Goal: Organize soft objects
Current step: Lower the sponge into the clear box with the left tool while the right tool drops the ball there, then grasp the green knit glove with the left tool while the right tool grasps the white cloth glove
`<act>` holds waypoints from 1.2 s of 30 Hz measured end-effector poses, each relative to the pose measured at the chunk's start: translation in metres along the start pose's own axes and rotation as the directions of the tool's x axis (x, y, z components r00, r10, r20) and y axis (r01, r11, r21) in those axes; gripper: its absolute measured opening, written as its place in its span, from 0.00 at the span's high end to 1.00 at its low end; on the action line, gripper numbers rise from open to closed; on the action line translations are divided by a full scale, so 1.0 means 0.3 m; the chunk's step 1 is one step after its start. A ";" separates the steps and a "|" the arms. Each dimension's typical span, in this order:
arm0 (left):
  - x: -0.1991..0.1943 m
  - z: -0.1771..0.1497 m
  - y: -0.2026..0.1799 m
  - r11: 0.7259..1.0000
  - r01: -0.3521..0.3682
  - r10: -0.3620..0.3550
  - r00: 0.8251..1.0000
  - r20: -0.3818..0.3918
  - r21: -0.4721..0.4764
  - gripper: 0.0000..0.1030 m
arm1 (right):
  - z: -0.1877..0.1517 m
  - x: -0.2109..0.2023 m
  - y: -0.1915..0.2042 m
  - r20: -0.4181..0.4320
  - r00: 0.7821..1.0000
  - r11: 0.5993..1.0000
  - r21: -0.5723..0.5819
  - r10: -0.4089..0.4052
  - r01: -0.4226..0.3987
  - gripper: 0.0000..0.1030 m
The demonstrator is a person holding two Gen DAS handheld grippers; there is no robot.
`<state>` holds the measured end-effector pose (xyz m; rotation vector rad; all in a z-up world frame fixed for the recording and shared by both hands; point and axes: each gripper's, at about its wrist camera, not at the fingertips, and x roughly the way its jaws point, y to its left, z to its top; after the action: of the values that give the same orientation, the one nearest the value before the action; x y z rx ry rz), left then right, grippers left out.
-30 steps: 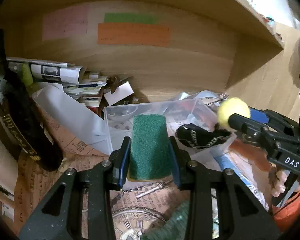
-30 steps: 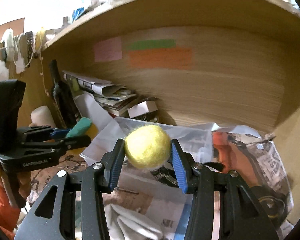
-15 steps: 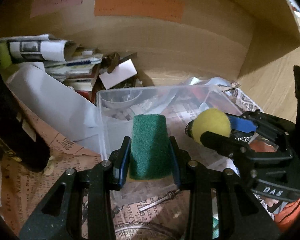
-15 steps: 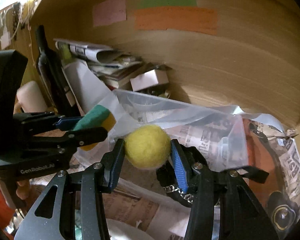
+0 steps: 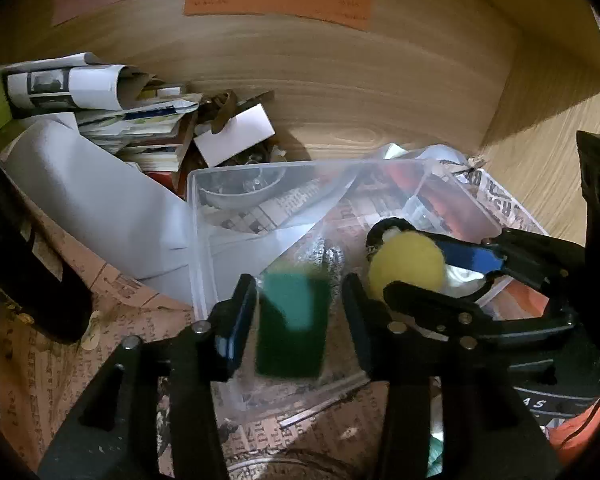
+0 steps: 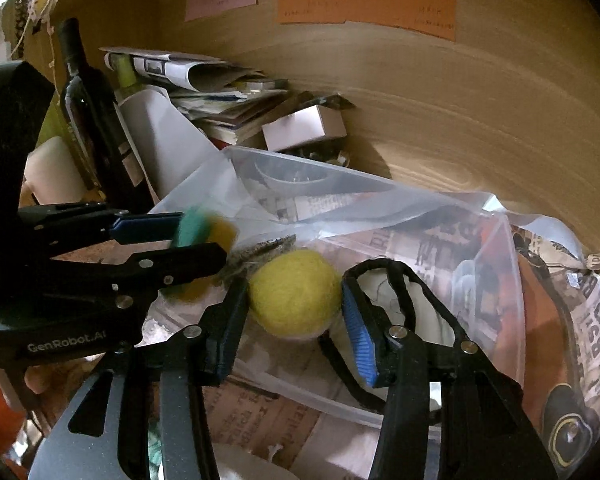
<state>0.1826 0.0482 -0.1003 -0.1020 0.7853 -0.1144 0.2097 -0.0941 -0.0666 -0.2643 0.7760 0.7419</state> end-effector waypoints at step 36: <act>-0.198 -0.344 -0.051 1.000 0.020 -0.020 0.998 -0.061 0.004 0.24 | -0.319 -0.277 0.015 0.047 0.999 0.995 0.101 -0.002 -0.003 0.21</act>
<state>0.0666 0.0362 -0.1293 -0.1022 0.8445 -0.1387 0.1152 -0.1784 -0.0737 -0.1546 0.7672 0.7047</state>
